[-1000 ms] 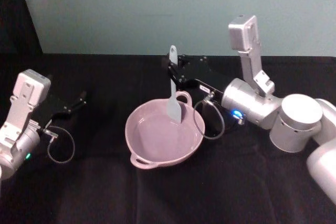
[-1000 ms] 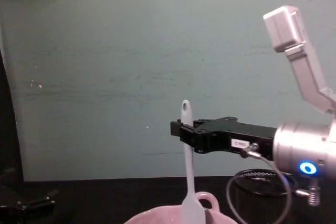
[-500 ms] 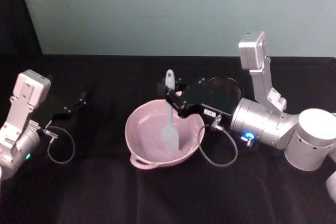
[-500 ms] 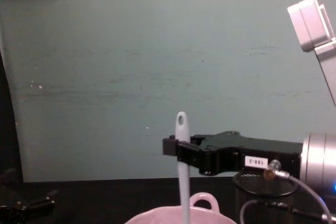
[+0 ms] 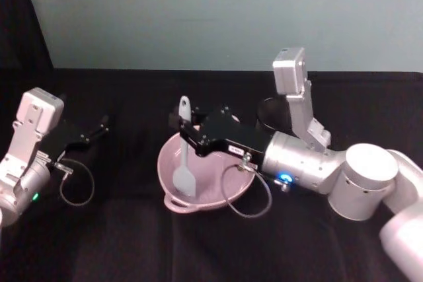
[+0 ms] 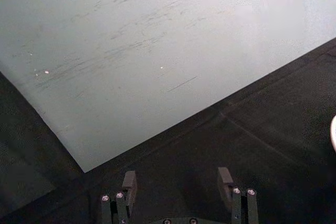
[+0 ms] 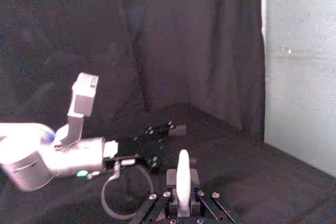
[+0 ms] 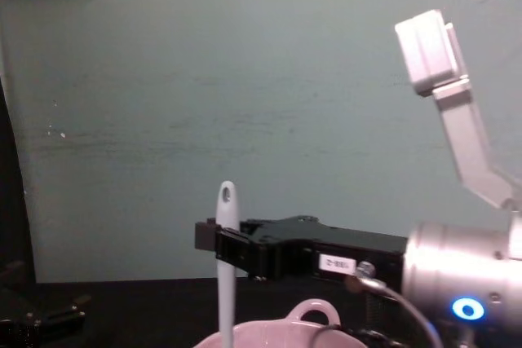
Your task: Use the one hand to pick up the spoon and stir the clear water in the bowl.
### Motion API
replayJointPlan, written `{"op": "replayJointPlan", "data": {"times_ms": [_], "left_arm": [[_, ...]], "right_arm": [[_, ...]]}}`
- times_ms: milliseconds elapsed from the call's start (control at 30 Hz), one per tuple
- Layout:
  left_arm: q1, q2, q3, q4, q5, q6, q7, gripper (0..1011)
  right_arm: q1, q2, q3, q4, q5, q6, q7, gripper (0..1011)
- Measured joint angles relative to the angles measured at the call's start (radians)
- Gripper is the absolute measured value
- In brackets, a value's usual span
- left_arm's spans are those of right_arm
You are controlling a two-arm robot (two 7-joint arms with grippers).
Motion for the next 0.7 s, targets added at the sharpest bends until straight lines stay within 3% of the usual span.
{"op": "replayJointPlan", "data": {"times_ms": [333,700], "left_arm": [[0.000,0.000,0.000,0.000,0.000,0.000,0.000,1011],[0.000,0.000,0.000,0.000,0.000,0.000,0.000,1011]], "right_arm": [[0.061,-0.110,0.012,0.163,-0.064,-0.111,-0.062,116],[0.090,-0.138,0.057,0.240,-0.130,-0.190,-0.118,117]]}}
